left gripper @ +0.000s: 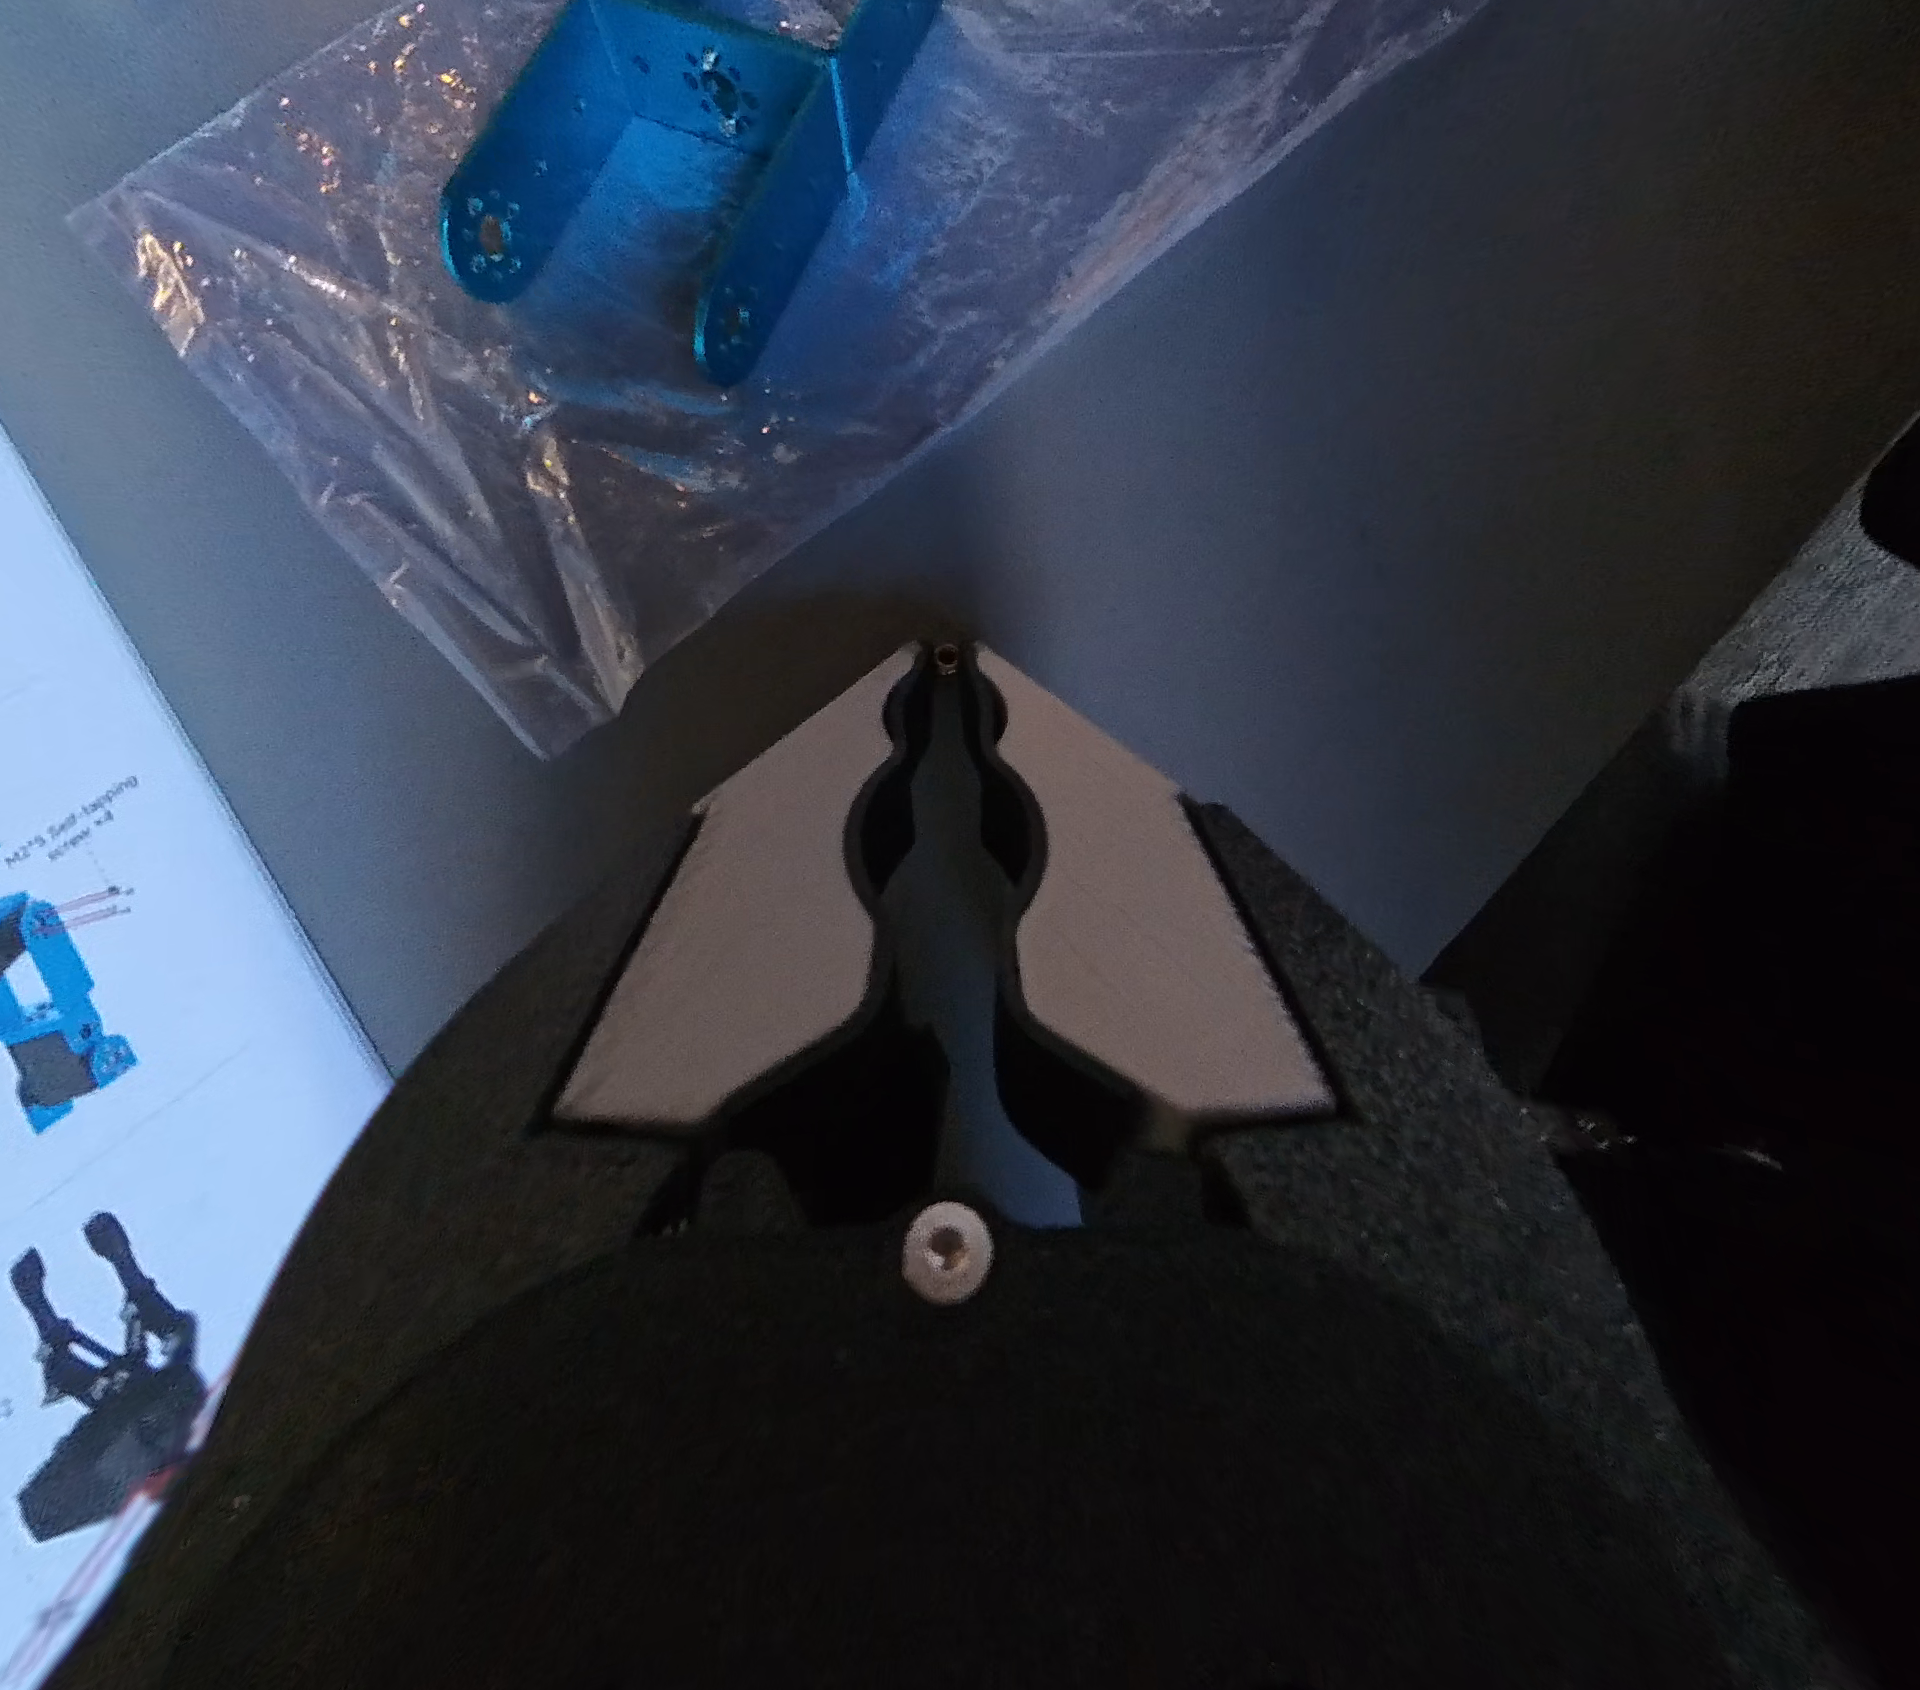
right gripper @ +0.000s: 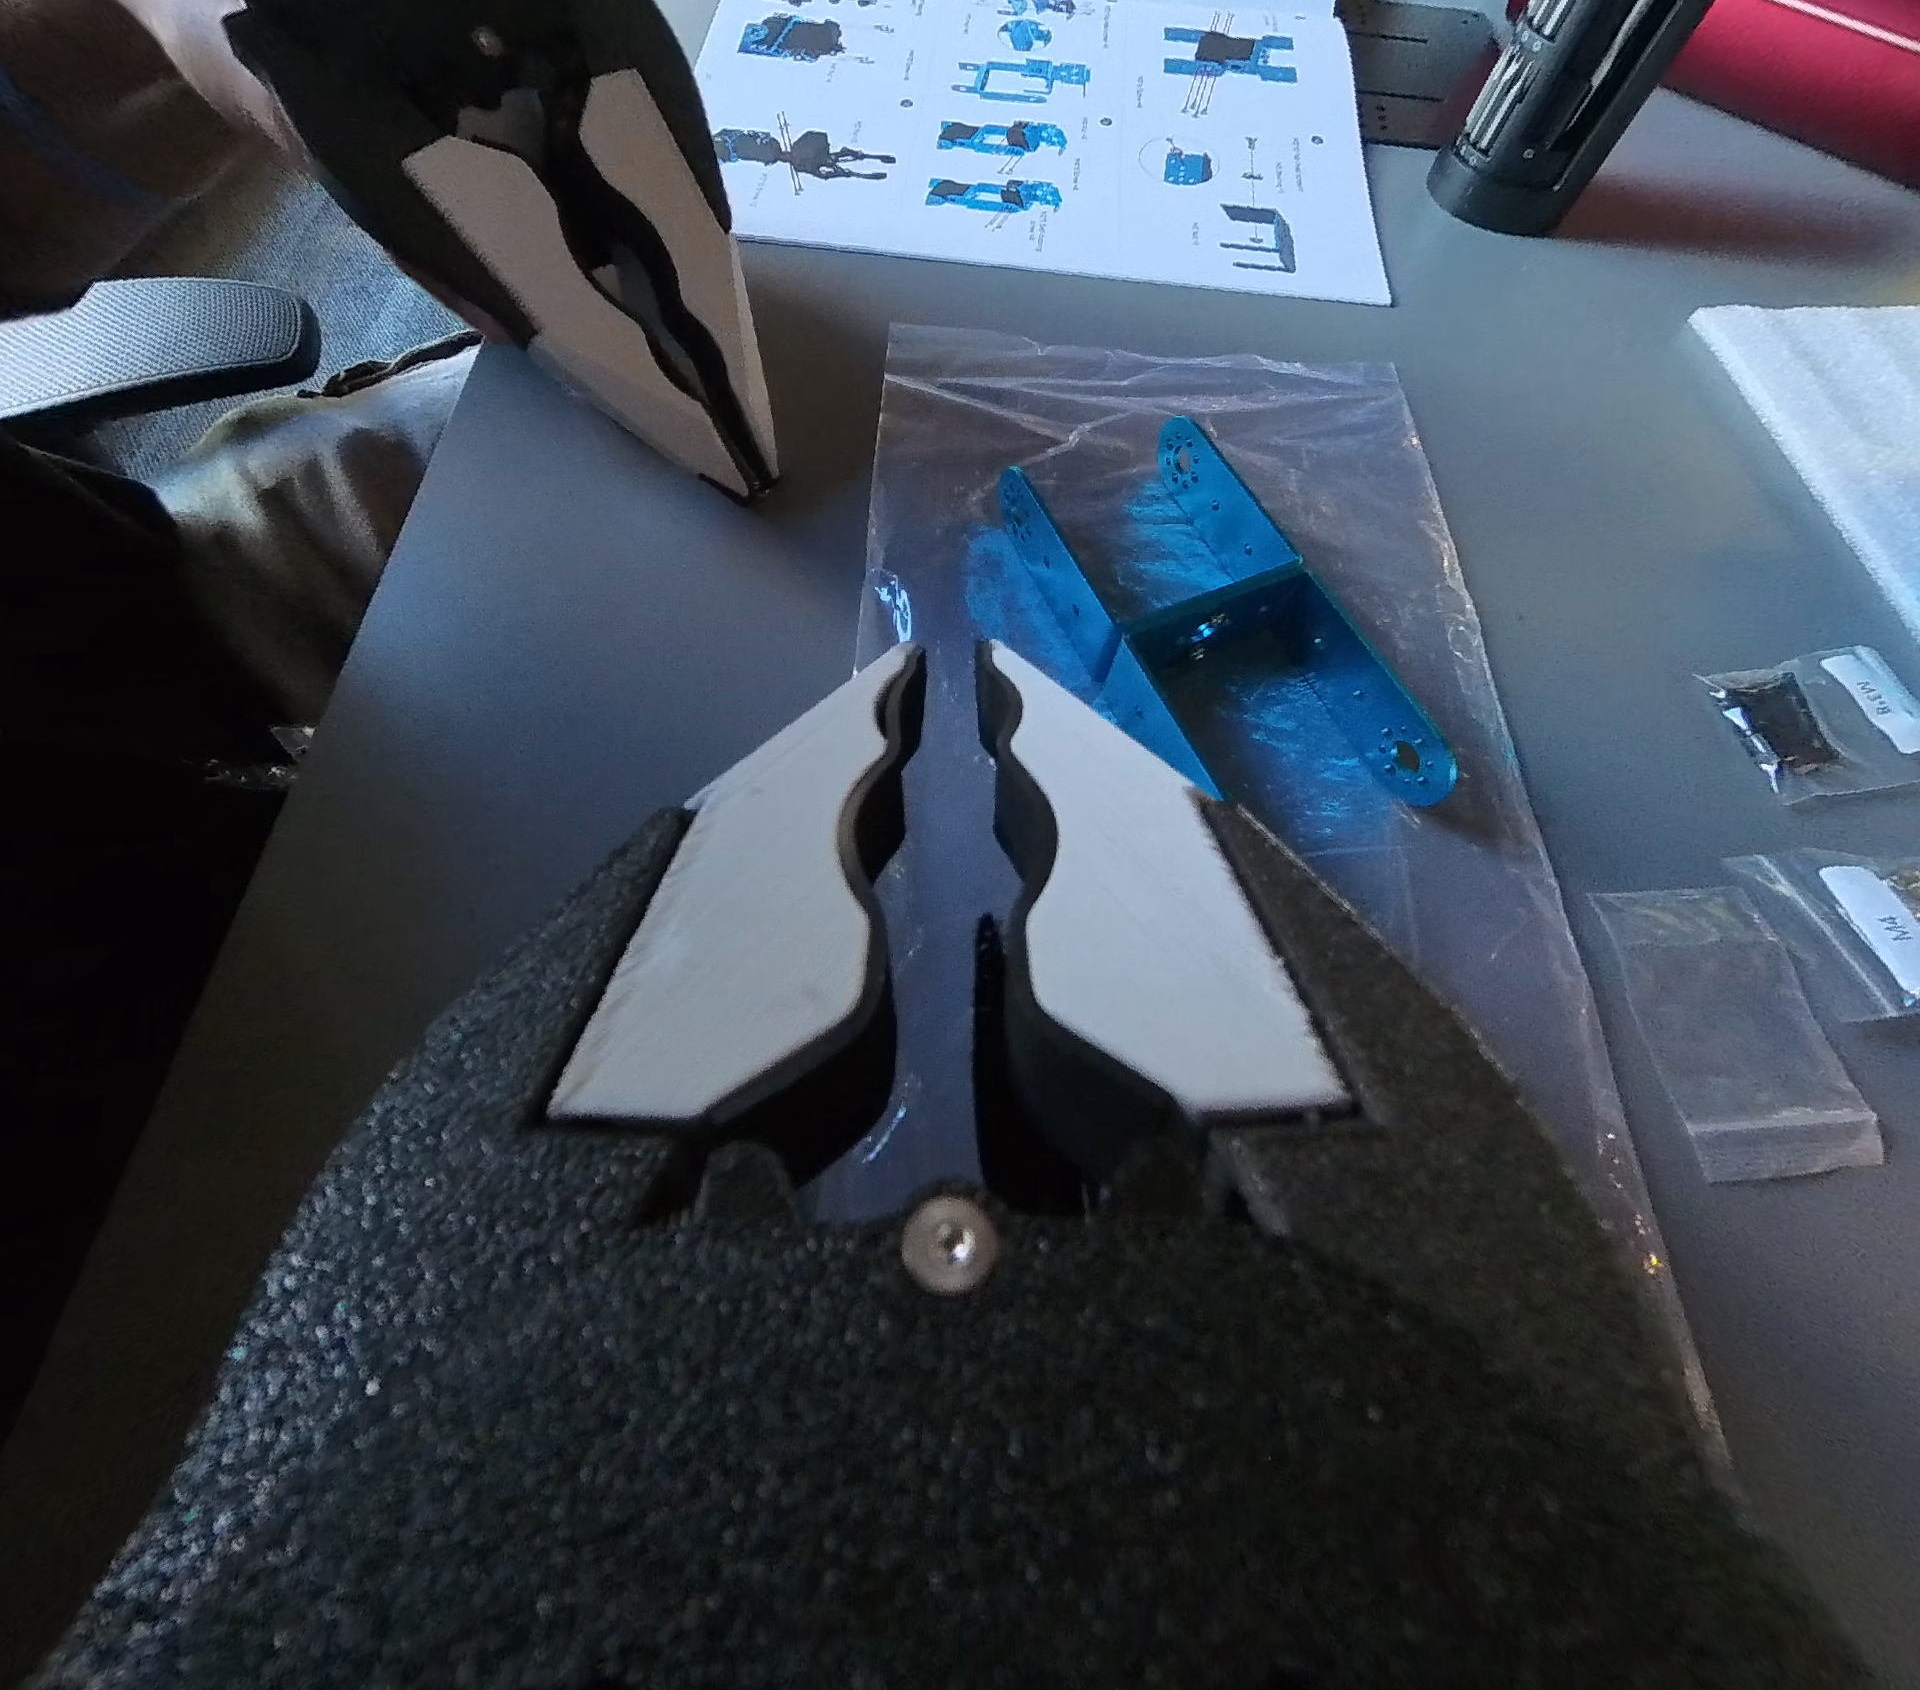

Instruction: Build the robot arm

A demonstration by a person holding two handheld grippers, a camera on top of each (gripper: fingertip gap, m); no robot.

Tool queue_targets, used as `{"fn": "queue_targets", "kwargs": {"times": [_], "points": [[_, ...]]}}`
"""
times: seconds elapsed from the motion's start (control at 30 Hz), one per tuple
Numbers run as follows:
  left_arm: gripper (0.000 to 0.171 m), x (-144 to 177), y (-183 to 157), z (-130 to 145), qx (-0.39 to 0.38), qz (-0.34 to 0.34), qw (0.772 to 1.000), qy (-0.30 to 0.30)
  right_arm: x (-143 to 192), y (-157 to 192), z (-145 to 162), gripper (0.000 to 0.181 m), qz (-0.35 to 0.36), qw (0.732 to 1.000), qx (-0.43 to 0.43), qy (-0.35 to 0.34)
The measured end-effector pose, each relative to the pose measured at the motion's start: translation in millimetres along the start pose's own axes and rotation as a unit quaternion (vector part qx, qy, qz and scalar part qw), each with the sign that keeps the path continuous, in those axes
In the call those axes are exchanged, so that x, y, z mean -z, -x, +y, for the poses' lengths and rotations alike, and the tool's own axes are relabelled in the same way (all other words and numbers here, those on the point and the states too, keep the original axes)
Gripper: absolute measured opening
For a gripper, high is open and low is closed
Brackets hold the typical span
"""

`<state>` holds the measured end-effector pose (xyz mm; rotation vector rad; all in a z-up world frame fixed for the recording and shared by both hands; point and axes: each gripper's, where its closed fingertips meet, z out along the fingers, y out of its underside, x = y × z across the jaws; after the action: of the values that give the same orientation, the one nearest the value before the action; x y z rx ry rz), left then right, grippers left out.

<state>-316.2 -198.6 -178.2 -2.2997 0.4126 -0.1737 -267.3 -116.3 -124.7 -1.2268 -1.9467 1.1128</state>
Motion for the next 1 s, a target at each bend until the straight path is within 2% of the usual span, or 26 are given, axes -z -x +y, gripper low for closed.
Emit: {"fn": "queue_targets", "kwargs": {"times": [0.17,0.27,0.4,0.5,0.57,0.67,0.73,0.83,1.0], "points": [[0.003,2.4,5.3,-7.6,-0.085,-0.009,0.996,-0.014,0.1,-0.6,0.0,0.009,-0.002,1.000,-0.002,0.000],[0.004,8.7,21.1,-28.8,-0.115,-0.017,0.991,-0.060,2.4,-4.7,-1.7,0.009,-0.002,1.000,-0.013,-0.006],[0.004,0.2,53.3,-67.3,-0.077,0.032,0.990,-0.117,4.0,-17.6,-2.0,0.014,-0.020,0.998,-0.055,-0.007],[0.004,-18.3,69.1,-84.9,-0.071,0.075,0.988,-0.118,1.8,-39.0,2.0,0.014,-0.019,0.998,-0.065,0.020],[0.004,-29.4,69.9,-92.6,-0.082,0.103,0.984,-0.119,-1.4,-57.9,10.9,0.014,-0.005,0.997,-0.033,0.069],[0.004,-43.6,67.1,-96.7,-0.121,0.114,0.979,-0.114,-14.1,-75.5,22.1,0.008,-0.018,0.990,0.003,0.142],[0.004,-49.1,62.8,-99.1,-0.150,0.110,0.975,-0.119,-25.0,-78.4,17.0,0.000,-0.041,0.989,0.009,0.142],[0.003,-54.4,57.4,-97.0,-0.181,0.109,0.971,-0.112,-36.4,-74.0,17.4,0.000,-0.081,0.985,0.006,0.153],[0.002,-57.8,51.7,-95.8,-0.204,0.113,0.967,-0.105,-44.9,-71.3,24.8,0.000,-0.092,0.978,0.041,0.183]]}}
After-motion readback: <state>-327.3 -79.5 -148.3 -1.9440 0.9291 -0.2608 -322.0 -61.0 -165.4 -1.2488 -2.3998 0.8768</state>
